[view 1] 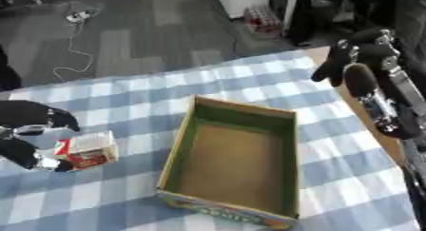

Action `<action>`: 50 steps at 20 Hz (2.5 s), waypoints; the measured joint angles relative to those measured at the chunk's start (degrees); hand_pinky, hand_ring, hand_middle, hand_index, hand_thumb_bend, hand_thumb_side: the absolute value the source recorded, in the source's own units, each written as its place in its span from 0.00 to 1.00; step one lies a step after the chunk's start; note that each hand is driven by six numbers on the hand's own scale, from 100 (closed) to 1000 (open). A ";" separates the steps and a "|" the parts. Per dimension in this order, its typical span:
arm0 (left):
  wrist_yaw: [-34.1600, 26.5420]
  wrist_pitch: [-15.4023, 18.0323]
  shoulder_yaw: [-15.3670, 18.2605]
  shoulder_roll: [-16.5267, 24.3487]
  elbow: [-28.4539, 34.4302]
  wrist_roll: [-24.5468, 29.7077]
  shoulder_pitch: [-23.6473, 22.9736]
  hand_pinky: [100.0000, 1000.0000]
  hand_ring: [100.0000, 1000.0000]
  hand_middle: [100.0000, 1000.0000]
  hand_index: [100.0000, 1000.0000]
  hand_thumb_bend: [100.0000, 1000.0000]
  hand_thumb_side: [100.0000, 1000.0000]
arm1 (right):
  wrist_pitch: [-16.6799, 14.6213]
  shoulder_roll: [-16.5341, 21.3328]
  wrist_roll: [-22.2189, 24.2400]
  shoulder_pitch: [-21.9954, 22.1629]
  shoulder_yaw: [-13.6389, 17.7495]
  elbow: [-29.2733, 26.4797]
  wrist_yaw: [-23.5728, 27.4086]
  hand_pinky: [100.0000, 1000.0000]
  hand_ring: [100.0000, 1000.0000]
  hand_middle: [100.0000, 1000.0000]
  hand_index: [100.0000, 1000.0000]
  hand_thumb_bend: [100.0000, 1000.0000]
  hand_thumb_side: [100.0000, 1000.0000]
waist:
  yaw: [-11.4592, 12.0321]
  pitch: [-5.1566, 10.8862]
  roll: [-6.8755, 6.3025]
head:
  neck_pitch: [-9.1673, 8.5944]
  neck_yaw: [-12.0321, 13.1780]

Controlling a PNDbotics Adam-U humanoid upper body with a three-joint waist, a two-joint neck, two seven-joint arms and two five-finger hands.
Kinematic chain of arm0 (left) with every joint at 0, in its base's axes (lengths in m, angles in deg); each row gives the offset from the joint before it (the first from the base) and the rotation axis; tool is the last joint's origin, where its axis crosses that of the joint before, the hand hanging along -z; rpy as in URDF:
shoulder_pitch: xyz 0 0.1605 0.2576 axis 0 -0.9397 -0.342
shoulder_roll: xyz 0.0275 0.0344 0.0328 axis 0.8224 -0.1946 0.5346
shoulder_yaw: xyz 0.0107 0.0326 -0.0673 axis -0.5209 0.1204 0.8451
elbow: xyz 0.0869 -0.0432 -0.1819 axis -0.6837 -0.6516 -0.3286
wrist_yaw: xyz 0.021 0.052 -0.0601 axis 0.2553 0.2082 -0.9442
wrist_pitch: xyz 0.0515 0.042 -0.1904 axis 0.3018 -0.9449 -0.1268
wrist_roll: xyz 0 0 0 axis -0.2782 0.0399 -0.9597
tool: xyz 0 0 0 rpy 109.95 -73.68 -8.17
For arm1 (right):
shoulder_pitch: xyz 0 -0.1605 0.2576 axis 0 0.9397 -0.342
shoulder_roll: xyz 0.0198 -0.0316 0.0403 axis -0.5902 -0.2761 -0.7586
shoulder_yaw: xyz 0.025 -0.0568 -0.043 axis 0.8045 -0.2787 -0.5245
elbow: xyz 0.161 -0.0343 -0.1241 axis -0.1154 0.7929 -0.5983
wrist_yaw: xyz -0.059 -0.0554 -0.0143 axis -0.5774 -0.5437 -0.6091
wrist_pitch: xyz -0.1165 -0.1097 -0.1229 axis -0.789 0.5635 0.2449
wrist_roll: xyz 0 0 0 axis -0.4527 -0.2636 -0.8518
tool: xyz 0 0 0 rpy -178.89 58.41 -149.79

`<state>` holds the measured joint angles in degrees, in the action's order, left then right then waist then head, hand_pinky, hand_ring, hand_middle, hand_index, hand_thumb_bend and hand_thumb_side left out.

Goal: Pick up objects on the table and place them in the box.

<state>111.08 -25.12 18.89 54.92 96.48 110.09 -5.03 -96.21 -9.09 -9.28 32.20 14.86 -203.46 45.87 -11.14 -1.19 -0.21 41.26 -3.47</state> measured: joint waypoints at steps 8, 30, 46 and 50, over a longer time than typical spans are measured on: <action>-0.15 0.34 -0.31 -0.39 -0.32 0.86 -0.42 0.77 0.79 0.86 0.92 0.39 1.00 | -0.03 0.00 -0.02 0.00 0.00 0.00 0.00 0.25 0.21 0.22 0.52 0.00 1.00 | 0.05 0.00 0.01 | 0.00 0.00; 2.70 0.55 -0.73 -0.43 -1.77 1.87 -1.46 0.77 0.80 0.87 0.93 0.38 0.89 | -0.03 0.00 0.01 0.00 0.00 0.00 -0.01 0.25 0.21 0.22 0.52 0.00 1.00 | 0.17 0.00 0.02 | -0.01 0.00; 6.89 1.06 -0.67 -1.72 -3.15 -9.40 -1.96 0.61 0.63 0.73 0.81 0.29 0.94 | -0.10 -0.43 -0.06 -0.05 0.01 0.00 -0.01 0.25 0.21 0.22 0.52 0.00 1.00 | -0.05 -0.07 0.05 | -0.04 -0.01; 9.92 0.92 -0.74 -2.47 -4.09 -12.34 -1.95 0.63 0.64 0.74 0.82 0.37 0.85 | -0.11 -0.45 -0.08 -0.10 0.01 0.00 -0.01 0.25 0.21 0.22 0.52 0.00 1.00 | -0.19 -0.07 0.05 | -0.04 -0.01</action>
<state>121.00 -24.20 18.15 52.45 92.39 97.75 -6.98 -96.33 -9.55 -9.36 32.10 14.87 -203.46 45.86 -11.33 -1.26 -0.16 41.22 -3.47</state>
